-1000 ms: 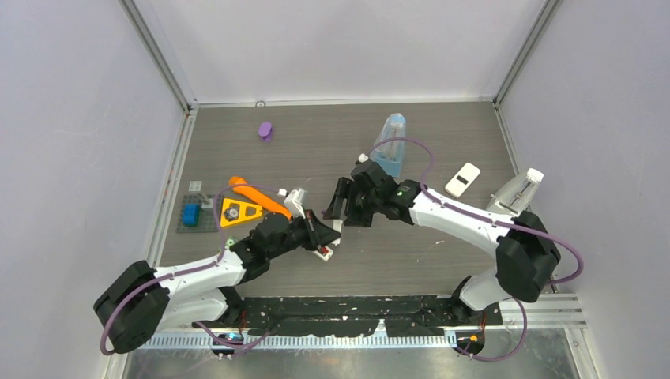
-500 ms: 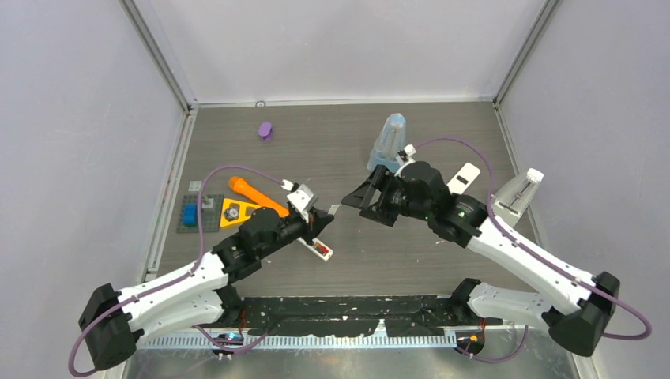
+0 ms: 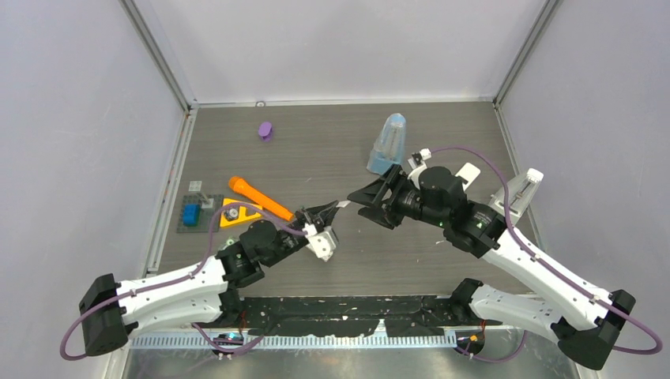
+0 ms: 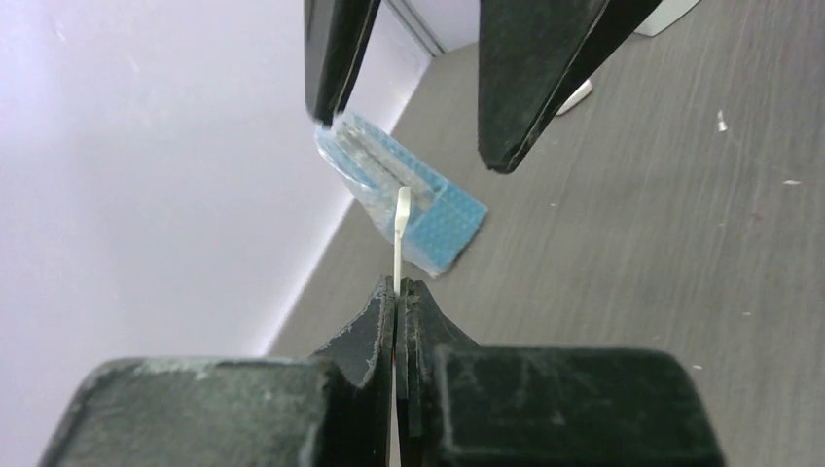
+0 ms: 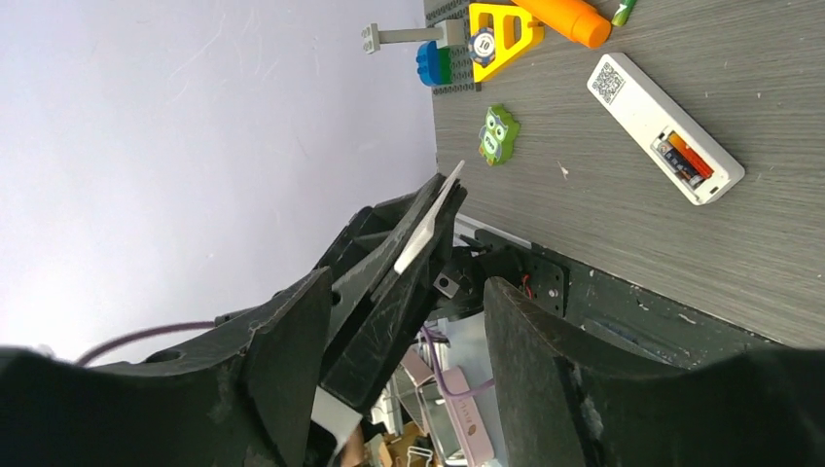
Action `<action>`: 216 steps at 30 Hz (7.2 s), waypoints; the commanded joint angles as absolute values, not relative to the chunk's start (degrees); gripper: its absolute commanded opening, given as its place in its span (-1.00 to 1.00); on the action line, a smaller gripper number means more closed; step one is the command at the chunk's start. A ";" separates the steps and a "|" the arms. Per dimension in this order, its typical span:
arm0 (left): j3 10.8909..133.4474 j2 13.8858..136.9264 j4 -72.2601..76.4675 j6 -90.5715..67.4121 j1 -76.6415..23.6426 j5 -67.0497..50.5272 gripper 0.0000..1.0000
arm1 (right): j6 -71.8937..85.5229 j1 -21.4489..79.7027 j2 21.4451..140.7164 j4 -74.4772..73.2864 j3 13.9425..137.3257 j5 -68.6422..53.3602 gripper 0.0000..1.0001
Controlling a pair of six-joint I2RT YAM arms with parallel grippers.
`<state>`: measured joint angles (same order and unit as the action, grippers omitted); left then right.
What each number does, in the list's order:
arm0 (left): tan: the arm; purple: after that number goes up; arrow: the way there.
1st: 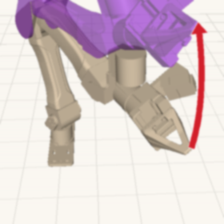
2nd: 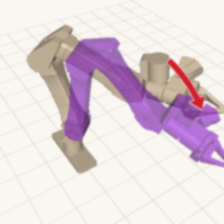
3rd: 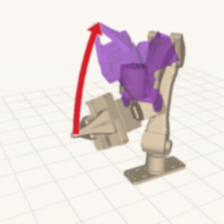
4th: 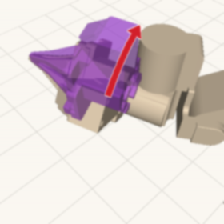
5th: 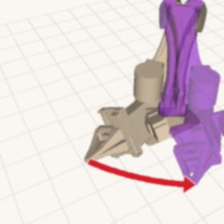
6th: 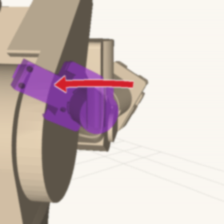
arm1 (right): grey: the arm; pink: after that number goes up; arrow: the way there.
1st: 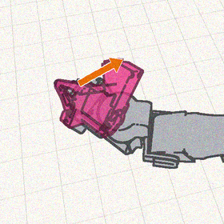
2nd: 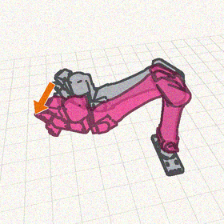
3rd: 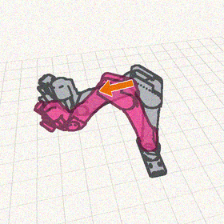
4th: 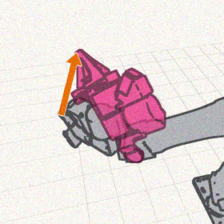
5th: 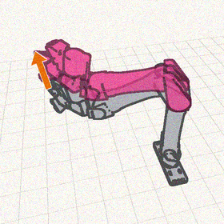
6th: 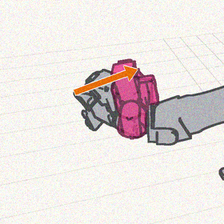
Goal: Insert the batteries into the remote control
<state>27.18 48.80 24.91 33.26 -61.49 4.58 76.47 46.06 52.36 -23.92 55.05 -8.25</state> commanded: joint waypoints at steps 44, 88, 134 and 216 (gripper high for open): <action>41.17 38.27 -11.35 -17.07 -65.55 26.55 0.99 | 64.61 44.90 47.85 -11.04 41.51 -6.96 -0.89; 24.33 48.50 -9.11 -52.82 -24.26 -6.83 0.84 | 67.82 57.89 85.06 -4.00 39.90 -7.86 -0.90; 22.07 56.65 -9.80 -45.82 -24.14 -3.33 0.82 | 54.02 46.14 92.12 11.50 43.44 -23.28 -0.90; 19.33 62.45 -7.66 -43.78 -24.19 -6.75 0.05 | 48.30 46.71 101.49 -13.50 56.69 -19.87 -0.44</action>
